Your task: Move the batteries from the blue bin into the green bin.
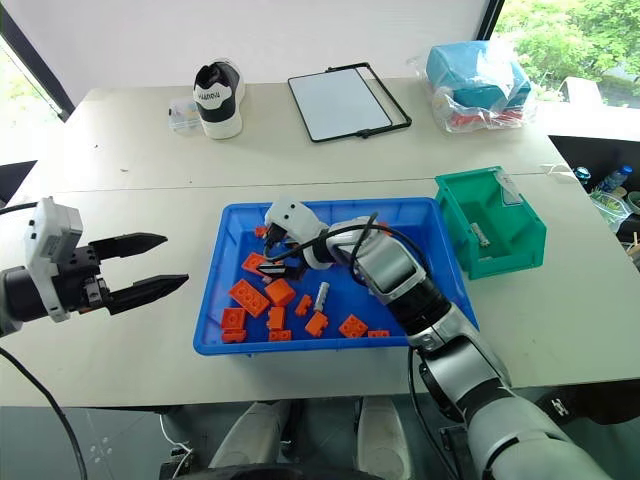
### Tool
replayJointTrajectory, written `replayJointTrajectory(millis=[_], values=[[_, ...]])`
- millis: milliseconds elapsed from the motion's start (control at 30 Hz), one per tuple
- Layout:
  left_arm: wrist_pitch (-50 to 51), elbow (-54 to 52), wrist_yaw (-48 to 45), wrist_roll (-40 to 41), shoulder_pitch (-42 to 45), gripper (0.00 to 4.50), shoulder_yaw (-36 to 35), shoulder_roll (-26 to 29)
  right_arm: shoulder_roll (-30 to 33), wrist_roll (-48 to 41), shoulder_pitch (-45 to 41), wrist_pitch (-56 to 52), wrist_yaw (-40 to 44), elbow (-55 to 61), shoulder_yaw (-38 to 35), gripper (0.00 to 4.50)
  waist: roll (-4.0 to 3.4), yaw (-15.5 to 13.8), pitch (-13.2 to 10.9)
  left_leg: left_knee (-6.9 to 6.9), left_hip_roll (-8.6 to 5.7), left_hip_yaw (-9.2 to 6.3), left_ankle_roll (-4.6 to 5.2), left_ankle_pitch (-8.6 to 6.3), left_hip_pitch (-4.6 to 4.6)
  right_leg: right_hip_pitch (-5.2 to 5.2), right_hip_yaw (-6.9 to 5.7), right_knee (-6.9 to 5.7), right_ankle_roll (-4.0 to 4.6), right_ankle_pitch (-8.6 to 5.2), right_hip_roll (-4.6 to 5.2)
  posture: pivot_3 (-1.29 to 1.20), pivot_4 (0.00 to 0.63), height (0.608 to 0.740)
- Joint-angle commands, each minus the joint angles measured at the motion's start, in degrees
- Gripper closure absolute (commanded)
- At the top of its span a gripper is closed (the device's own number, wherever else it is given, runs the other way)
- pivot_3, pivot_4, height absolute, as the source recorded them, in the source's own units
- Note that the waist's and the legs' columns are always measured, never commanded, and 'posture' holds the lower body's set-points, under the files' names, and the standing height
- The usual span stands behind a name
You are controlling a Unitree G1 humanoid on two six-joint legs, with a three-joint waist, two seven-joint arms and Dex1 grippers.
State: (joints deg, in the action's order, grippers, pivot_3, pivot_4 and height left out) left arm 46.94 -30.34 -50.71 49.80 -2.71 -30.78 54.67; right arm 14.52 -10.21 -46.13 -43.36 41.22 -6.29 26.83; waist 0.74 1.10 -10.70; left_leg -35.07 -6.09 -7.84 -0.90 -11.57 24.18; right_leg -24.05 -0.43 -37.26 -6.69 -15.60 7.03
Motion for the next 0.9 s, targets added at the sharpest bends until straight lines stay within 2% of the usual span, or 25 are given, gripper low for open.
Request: replayJointTrajectory(millis=[33,367,700,800,900], values=[[-1.0,0.3,0.1,0.4,1.1,0.0,-0.7,0.1,-0.9,0.5,-1.0,0.5,-0.9,4.2,-2.1,0.05,0.0,0.0,0.0,0.0,0.0,0.0,0.0,0.0,0.0,-0.01,0.0,0.0,0.0,0.0,0.0,0.0,0.15,0.731],[-2.2,2.5,-0.6,-0.7,3.4,0.0,1.4,0.1,-0.8,0.0,1.5,-4.6,0.3,9.7,0.1,0.05,0.0,0.0,0.0,0.01,0.02,0.05,-0.01,0.0,0.0,-0.04,0.06,-0.04,0.0,0.01,-0.02,0.0,0.15,0.731],[-2.4,2.4,-0.5,-0.6,3.6,0.0,2.1,0.1,-1.8,2.2,3.6,-2.3,-0.3,4.3,1.2,0.05,0.0,0.0,0.0,0.0,0.03,0.07,-0.02,0.0,0.0,-0.07,0.09,-0.08,0.0,0.01,-0.04,0.0,0.15,0.731],[-2.5,2.3,-0.6,-0.7,3.3,0.0,1.9,0.0,-2.0,2.2,3.5,-1.7,-0.1,3.0,0.2,0.87,0.0,0.0,0.0,0.0,0.03,0.09,-0.02,0.0,0.0,-0.06,0.09,-0.07,0.0,0.01,-0.04,0.0,0.15,0.731],[-2.6,2.1,-0.4,-0.6,3.1,0.0,1.8,-0.2,-2.1,2.1,3.5,-1.7,-0.1,2.6,-0.4,2.24,0.0,0.0,0.0,0.0,0.03,0.09,-0.02,0.0,0.0,-0.06,0.1,-0.08,0.0,0.02,-0.04,0.0,0.15,0.731]])
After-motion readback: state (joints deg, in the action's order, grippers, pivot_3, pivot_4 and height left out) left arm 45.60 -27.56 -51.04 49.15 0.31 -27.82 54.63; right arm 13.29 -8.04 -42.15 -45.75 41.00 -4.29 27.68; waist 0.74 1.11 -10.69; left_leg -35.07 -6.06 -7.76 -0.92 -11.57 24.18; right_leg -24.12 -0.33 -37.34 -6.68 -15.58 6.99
